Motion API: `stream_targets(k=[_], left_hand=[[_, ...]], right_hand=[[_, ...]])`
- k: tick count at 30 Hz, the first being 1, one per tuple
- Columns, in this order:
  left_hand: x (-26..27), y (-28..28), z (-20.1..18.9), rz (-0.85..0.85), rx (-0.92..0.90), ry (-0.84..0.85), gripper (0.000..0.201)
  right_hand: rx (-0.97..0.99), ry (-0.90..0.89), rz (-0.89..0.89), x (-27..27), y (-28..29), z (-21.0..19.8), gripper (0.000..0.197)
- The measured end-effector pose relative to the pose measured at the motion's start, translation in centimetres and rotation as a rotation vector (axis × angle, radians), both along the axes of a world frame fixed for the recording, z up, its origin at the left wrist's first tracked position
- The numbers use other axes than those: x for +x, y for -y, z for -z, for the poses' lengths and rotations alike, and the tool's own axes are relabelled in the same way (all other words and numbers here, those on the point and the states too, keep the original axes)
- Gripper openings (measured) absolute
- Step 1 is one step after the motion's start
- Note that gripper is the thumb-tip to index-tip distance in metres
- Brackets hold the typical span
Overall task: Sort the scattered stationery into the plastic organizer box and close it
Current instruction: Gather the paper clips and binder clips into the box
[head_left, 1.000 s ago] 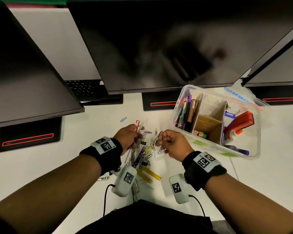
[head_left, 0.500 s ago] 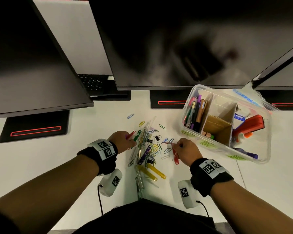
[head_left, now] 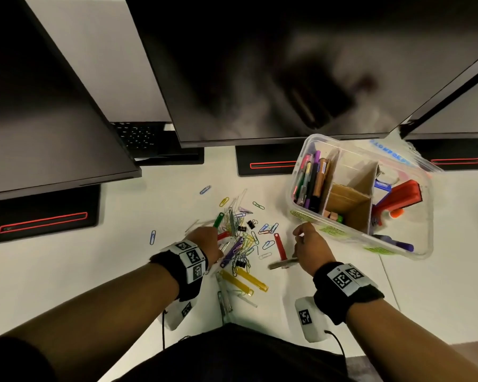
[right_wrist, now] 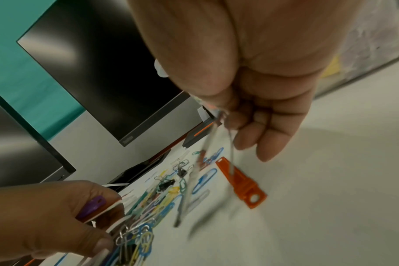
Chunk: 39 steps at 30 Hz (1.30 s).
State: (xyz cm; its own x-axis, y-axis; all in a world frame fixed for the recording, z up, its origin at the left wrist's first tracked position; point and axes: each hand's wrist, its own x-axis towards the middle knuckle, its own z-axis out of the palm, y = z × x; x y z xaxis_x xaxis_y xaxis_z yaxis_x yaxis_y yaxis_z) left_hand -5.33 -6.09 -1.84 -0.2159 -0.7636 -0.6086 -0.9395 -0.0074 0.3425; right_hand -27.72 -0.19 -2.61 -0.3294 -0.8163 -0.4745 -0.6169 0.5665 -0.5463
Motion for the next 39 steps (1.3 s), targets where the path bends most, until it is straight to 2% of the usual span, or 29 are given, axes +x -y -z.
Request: stream_targets(k=[2,4,6,9,12,14,18,20,23,27,29,30,34,39], left_hand=[[0.0,0.2,0.1,0.004,0.001,0.007,0.036],[0.1,0.2,0.2,0.004,0.007,0.004,0.036],[0.3,0.3,0.4,0.011,-0.005,-0.01,0.033],[0.6,0.4,0.5,-0.001,-0.013,-0.044,0.033],[0.9,0.7,0.4,0.002,-0.017,-0.07,0.039],[1.1,0.9,0.4,0.0,-0.022,-0.099,0.039],[1.4,1.0,0.0,-0.002,-0.048,-0.13,0.023],[1.5,1.2,-0.2,-0.042,-0.062,-0.138,0.024],[1.7,2.0,0.0,-0.163,-0.052,-0.188,0.028],[2.3,3.0,0.5,-0.311,-0.012,-0.277,0.024],[2.5,3.2,0.5,-0.344,-0.014,-0.278,0.024],[2.5,3.2,0.5,-0.34,-0.02,-0.267,0.026],[2.5,3.2,0.8,-0.35,-0.023,-0.258,0.032],[2.4,3.1,0.9,-0.366,-0.036,-0.27,0.032]], right_hand=[[-0.003,0.004,0.024,0.1,0.2,0.3,0.012],[-0.004,-0.021,-0.025,0.2,0.2,0.3,0.006],[-0.016,-0.051,-0.157,0.2,0.0,0.0,0.02],[-0.002,-0.096,-0.446,0.3,-0.5,-0.8,0.034],[0.052,-0.182,-0.727,1.0,-1.1,-0.6,0.026],[0.058,-0.212,-0.777,1.6,-1.3,-0.1,0.026],[0.032,-0.23,-0.708,2.3,-1.6,0.3,0.017],[0.023,-0.22,-0.696,2.4,-1.6,0.2,0.015],[-0.068,-0.16,-0.545,1.9,-1.3,-0.2,0.006],[-0.134,-0.028,-0.252,0.9,-1.1,-0.9,0.031],[-0.1,-0.024,-0.217,0.9,-1.2,-1.1,0.048],[-0.071,-0.037,-0.217,0.9,-1.2,-1.1,0.051],[0.048,-0.039,-0.172,0.9,-1.2,-1.1,0.036],[-0.01,-0.089,-0.071,0.9,-0.8,-0.1,0.02]])
